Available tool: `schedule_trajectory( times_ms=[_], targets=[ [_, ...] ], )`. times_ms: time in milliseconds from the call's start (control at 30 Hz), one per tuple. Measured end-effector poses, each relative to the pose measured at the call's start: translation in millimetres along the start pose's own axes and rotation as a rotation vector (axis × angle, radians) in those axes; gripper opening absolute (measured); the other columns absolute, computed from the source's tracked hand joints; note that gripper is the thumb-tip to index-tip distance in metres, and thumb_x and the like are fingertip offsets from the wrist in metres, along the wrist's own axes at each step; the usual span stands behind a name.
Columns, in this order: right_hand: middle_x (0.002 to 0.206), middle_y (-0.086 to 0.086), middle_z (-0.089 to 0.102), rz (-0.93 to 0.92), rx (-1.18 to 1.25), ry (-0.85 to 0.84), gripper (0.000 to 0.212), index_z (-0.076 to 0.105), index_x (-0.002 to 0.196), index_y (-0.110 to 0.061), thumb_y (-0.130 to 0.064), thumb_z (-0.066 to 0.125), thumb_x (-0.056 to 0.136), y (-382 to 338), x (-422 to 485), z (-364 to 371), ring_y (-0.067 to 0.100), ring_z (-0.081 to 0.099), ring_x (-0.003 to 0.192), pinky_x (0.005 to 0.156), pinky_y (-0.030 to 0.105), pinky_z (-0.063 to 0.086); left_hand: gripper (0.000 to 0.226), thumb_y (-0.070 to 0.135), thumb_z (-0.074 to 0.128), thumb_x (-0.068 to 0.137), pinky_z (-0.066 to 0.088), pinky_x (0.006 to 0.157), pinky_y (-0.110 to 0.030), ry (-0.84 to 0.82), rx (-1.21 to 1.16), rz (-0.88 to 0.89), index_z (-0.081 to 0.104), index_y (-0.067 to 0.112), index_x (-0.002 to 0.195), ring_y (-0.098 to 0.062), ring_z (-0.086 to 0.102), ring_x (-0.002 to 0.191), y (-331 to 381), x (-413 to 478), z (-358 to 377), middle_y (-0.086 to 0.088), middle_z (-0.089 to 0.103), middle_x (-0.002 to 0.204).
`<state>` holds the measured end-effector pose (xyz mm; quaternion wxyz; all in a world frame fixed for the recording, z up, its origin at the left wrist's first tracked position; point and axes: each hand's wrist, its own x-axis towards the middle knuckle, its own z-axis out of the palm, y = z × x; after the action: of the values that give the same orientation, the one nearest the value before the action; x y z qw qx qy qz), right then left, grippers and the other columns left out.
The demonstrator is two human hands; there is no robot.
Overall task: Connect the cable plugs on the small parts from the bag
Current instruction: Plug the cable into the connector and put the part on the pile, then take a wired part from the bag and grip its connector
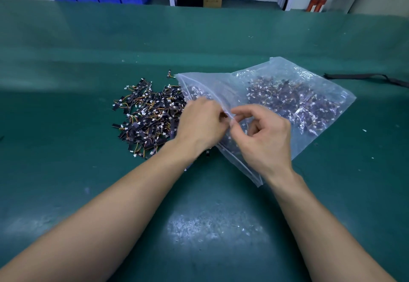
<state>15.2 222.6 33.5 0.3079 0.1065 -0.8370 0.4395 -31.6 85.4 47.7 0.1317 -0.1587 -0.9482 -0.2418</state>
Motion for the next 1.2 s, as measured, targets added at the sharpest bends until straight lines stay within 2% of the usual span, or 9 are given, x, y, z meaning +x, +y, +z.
schedule_trajectory(
  times_ms=[167,333,433,667,733,867,967,1067,1200],
  targets=[
    [0.082,-0.008,0.069,0.021,0.061,0.092,0.02,0.074,0.096,-0.024,-0.011,0.071,0.08,1.7,4.9,-5.3,0.006,0.046,0.051,0.06,0.02,0.04,0.027,0.011,0.053,0.09,0.043,0.094,-0.041,-0.037,-0.171,-0.132,0.048,0.021,0.066,-0.032,0.058,0.091,29.6,19.9,17.0,-0.009,0.067,0.086],
    [0.084,-0.007,0.07,0.044,0.067,0.114,0.023,0.075,0.101,-0.022,-0.01,0.072,0.082,6.7,6.5,-6.6,-0.006,0.05,0.058,0.066,0.018,0.041,0.03,0.021,0.043,0.098,0.039,0.091,-0.034,-0.08,-0.192,-0.18,0.04,0.024,0.069,-0.024,0.048,0.097,36.9,35.9,33.1,-0.004,0.061,0.095],
    [0.083,-0.007,0.069,0.028,0.068,0.097,0.022,0.075,0.1,-0.022,-0.011,0.071,0.081,6.6,5.3,-5.2,-0.004,0.049,0.057,0.065,0.017,0.04,0.036,0.02,0.048,0.097,0.035,0.088,-0.03,-0.075,-0.186,-0.137,0.035,0.024,0.064,-0.022,0.043,0.092,32.4,32.1,31.9,0.001,0.054,0.082],
    [0.081,-0.013,0.07,0.015,0.065,-0.007,0.02,0.072,0.096,-0.027,-0.014,0.072,0.081,4.8,1.7,0.7,0.015,0.044,0.046,0.055,0.013,0.035,0.026,0.016,0.055,0.087,0.028,0.085,-0.035,-0.103,0.062,0.01,0.05,0.02,0.062,-0.021,0.042,0.088,1.2,14.7,3.8,0.006,0.048,0.071],
    [0.082,-0.014,0.07,0.038,0.053,-0.065,0.017,0.073,0.097,-0.025,-0.018,0.072,0.081,7.0,-0.3,3.1,0.012,0.045,0.046,0.054,0.011,0.034,0.016,0.026,0.057,0.091,0.03,0.084,-0.037,-0.066,0.08,0.043,0.069,0.021,0.081,-0.021,0.045,0.094,-16.3,4.7,-6.5,0.004,0.062,0.084],
    [0.082,-0.015,0.071,0.07,0.015,-0.166,0.017,0.075,0.097,-0.023,-0.019,0.076,0.082,12.1,-4.7,9.6,0.008,0.05,0.049,0.056,0.008,0.036,0.015,0.036,0.064,0.095,0.043,0.088,-0.04,0.017,0.019,0.038,0.074,0.03,0.104,-0.017,0.044,0.088,-60.0,-19.4,-26.2,0.013,0.07,0.092],
    [0.081,-0.016,0.071,0.086,-0.059,-0.278,0.018,0.075,0.095,-0.025,-0.015,0.078,0.08,15.6,-7.5,14.8,-0.005,0.056,0.058,0.063,0.009,0.039,0.016,0.032,0.069,0.092,0.043,0.09,-0.042,0.078,0.06,-0.039,0.075,0.031,0.107,-0.022,0.048,0.091,-84.7,-32.2,-35.5,0.014,0.069,0.089],
    [0.082,-0.02,0.069,0.128,-0.182,-0.486,0.018,0.074,0.097,-0.03,-0.024,0.079,0.081,18.1,-9.1,17.4,-0.009,0.059,0.068,0.074,0.025,0.055,0.022,0.034,0.074,0.087,0.042,0.09,-0.043,0.07,0.146,-0.09,0.075,0.03,0.109,-0.025,0.051,0.097,-98.8,-38.4,-38.5,0.01,0.068,0.093],
    [0.081,-0.022,0.068,0.162,-0.192,-0.523,0.017,0.073,0.096,-0.033,-0.027,0.079,0.081,20.7,-9.5,17.7,-0.013,0.057,0.067,0.068,0.022,0.048,0.031,0.047,0.074,0.084,0.035,0.091,-0.042,0.022,0.212,-0.095,0.074,0.034,0.112,-0.025,0.049,0.107,-106.4,-43.1,-37.1,0.006,0.063,0.104]
  ],
)
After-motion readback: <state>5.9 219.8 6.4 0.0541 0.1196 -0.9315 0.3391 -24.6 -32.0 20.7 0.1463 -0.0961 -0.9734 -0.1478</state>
